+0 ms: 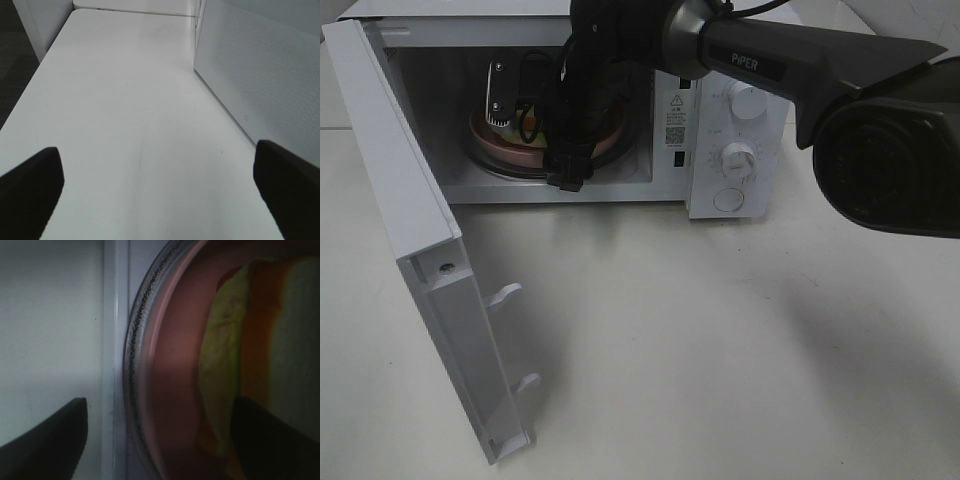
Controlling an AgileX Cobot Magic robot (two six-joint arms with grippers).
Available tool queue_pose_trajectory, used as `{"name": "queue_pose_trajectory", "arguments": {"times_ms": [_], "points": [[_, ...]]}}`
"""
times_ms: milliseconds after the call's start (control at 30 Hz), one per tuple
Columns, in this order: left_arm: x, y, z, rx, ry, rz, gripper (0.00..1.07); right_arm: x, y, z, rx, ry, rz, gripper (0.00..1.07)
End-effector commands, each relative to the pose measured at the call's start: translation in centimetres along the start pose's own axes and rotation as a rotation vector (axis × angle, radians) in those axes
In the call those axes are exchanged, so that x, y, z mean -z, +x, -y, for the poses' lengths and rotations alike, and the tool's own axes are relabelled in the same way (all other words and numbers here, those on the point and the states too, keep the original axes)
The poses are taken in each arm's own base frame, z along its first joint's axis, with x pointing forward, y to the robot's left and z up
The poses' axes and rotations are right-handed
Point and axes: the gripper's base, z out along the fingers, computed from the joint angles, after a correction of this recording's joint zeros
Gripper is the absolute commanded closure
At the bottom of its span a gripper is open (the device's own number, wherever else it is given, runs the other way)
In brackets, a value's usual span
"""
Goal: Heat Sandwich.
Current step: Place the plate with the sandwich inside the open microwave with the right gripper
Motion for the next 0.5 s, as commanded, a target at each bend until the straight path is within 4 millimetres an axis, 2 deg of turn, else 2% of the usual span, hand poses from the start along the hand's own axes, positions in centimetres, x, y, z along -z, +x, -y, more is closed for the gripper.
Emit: {"name": "queue_pose_trajectory", "arguments": {"times_ms": [33, 500], "points": [[0.24, 0.08, 0.0, 0.0, 0.002, 0.028, 0.09, 0.62, -0.32, 0.42, -0.02, 0.023, 0.021, 0.3], [0.24, 0.08, 0.0, 0.0, 0.002, 0.028, 0.09, 0.61, -0.37, 0.49, -0.051, 0.032, 0.028, 0.31]]}}
